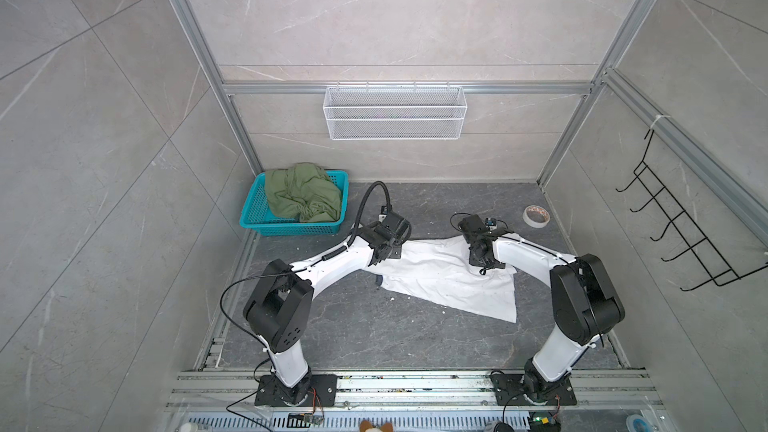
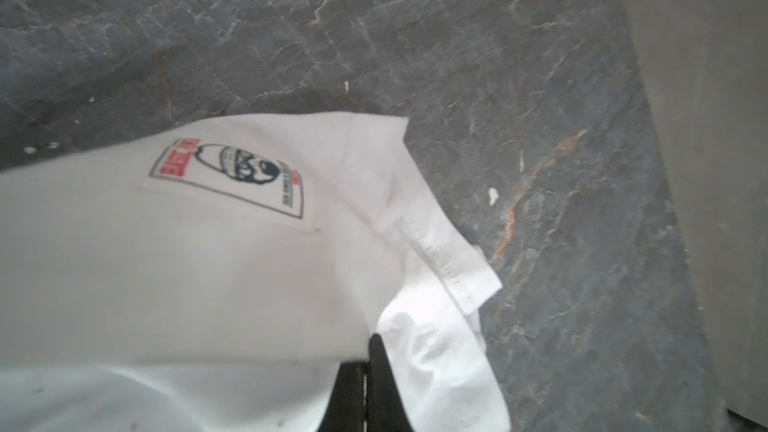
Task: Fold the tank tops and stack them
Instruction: 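Lift the tank top with both grippers and stretch it up and apart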
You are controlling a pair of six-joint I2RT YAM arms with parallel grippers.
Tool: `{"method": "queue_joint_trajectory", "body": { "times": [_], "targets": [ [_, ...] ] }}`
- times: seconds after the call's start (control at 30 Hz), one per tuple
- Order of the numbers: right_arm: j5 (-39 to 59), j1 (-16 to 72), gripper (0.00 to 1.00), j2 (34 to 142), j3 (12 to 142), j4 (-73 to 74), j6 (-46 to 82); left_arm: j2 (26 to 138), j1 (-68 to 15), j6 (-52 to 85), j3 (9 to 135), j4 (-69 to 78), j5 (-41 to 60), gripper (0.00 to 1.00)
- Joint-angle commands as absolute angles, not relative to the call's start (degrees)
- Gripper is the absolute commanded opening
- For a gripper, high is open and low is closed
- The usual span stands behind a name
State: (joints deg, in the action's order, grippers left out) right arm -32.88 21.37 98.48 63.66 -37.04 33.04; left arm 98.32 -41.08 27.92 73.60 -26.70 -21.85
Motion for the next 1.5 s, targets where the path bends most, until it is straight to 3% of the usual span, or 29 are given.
{"method": "queue_joint_trajectory", "body": {
  "times": [0.0, 0.37, 0.67, 1.03, 1.23, 1.47],
  "targets": [
    [-39.7, 21.49, 0.0, 94.06, 65.86, -41.61, 35.64, 92.49, -40.52, 25.9, 73.13, -25.75, -25.34, 0.0],
    [-43.59, 22.76, 0.0, 80.16, 69.34, -45.95, 33.15, 80.1, -40.43, 20.89, 73.34, -22.56, -28.71, 0.0],
    [-47.36, 32.46, 0.0, 69.5, 78.41, -50.07, 29.63, 66.63, -40.51, 14.65, 77.05, -22.4, -27.33, 0.0],
    [-47.91, 47.99, 0.0, 59.16, 94.09, -50.47, 21.89, 50.76, -40.69, 12.16, 85.88, -25.29, -12.62, 0.0],
    [-38.76, 48.25, 0.0, 53.74, 101.29, -49.67, 19.01, 47.89, -40.7, 14.17, 90.82, -27.07, -3.05, 0.0],
    [-41.35, 48.2, 0.0, 53.36, 100.85, -50.22, 19.14, 51.21, -40.7, 16.06, 88.43, -25.27, -2.89, 0.0]
  ]
}}
